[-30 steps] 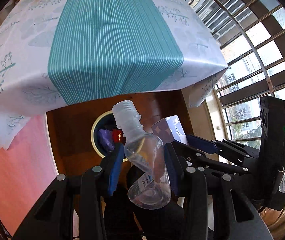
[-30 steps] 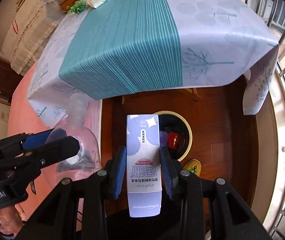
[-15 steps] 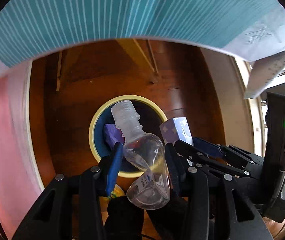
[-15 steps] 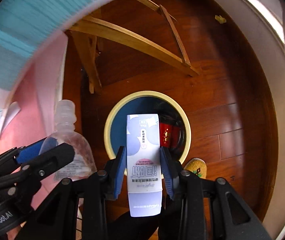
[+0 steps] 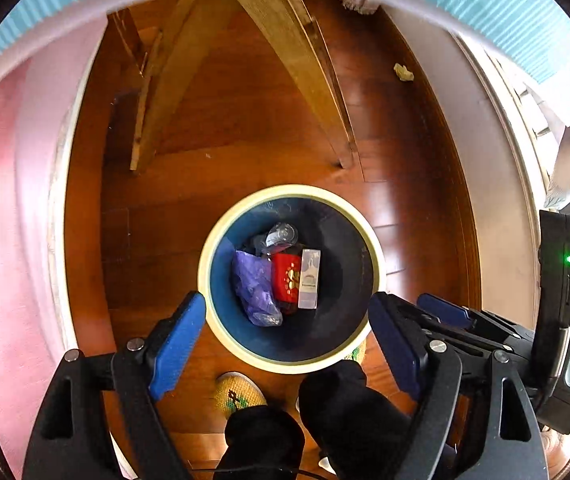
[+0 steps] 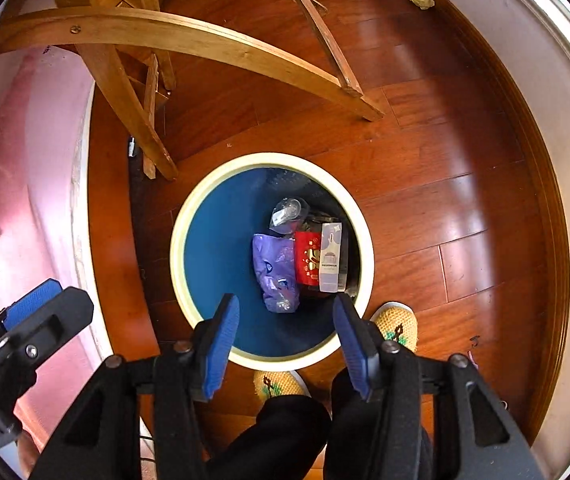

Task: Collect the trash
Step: 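Raise both tools back toward the table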

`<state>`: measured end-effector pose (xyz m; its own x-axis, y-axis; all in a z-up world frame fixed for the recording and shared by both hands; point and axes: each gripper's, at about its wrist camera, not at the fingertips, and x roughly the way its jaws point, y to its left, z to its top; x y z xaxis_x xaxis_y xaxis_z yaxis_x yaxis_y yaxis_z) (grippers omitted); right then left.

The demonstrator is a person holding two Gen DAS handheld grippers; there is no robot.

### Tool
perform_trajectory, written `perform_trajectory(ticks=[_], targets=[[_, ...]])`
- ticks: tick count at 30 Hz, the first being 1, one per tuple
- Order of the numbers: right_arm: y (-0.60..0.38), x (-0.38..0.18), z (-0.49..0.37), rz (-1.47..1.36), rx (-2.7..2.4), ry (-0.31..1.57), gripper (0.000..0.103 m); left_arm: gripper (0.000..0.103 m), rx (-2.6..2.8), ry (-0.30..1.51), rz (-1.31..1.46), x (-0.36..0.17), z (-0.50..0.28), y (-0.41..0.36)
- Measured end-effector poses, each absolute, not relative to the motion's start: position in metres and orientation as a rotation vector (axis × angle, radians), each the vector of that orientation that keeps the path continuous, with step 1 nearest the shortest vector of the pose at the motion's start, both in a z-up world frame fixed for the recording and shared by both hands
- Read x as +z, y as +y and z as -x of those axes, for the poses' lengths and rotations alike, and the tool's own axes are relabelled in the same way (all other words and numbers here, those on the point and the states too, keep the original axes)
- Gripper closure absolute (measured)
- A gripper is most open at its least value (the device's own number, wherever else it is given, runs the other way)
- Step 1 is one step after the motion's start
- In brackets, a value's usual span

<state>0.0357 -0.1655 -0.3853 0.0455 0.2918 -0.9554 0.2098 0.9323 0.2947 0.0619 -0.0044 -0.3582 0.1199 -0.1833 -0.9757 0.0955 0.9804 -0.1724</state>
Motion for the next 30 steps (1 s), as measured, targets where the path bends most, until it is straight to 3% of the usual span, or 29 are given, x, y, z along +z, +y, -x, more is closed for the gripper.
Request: perform_trajectory(ticks=[13, 30], targets=[[-0.161, -0.306, -0.040, -0.386, 0.059, 1.488, 0.053, 0.021, -0.181, 1.358, 0.066, -0.273, -0.058, 0.003], [-0.153, -0.095, -0.027, -0.357, 0.048, 1.313, 0.053, 0.021, -0.259, 1.148, 0.022, -0.049, -0.049, 0.022]])
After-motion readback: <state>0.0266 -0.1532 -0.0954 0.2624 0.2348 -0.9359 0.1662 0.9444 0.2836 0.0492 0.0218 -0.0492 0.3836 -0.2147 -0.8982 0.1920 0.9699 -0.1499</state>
